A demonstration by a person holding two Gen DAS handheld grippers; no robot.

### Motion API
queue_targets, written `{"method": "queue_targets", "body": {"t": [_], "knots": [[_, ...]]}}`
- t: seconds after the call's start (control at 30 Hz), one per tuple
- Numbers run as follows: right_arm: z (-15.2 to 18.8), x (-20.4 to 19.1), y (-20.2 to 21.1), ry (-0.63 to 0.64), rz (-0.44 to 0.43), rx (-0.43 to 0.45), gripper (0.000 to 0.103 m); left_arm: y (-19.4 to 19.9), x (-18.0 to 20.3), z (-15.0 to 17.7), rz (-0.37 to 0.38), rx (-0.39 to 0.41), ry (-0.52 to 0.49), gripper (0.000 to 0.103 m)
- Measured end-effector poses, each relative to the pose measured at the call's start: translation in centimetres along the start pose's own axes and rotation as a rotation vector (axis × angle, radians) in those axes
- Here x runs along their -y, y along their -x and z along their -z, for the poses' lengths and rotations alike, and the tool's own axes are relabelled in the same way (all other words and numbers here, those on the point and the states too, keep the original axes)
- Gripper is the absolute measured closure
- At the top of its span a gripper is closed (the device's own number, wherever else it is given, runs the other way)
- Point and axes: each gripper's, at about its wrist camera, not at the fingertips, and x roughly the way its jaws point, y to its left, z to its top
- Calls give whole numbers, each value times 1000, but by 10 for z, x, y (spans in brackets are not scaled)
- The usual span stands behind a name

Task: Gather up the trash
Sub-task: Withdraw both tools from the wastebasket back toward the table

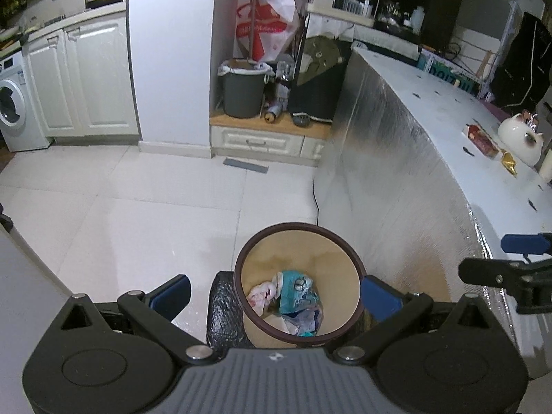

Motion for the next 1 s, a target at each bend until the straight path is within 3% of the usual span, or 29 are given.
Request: {"method": "queue_targets", "body": {"t": [0.5, 1.0], "knots": [[21, 46, 65, -18, 22, 140, 0, 42, 66, 6, 13, 134, -57, 0], [32, 170, 113, -137, 149, 280, 0, 24, 186, -21, 121, 207, -124, 0]]}}
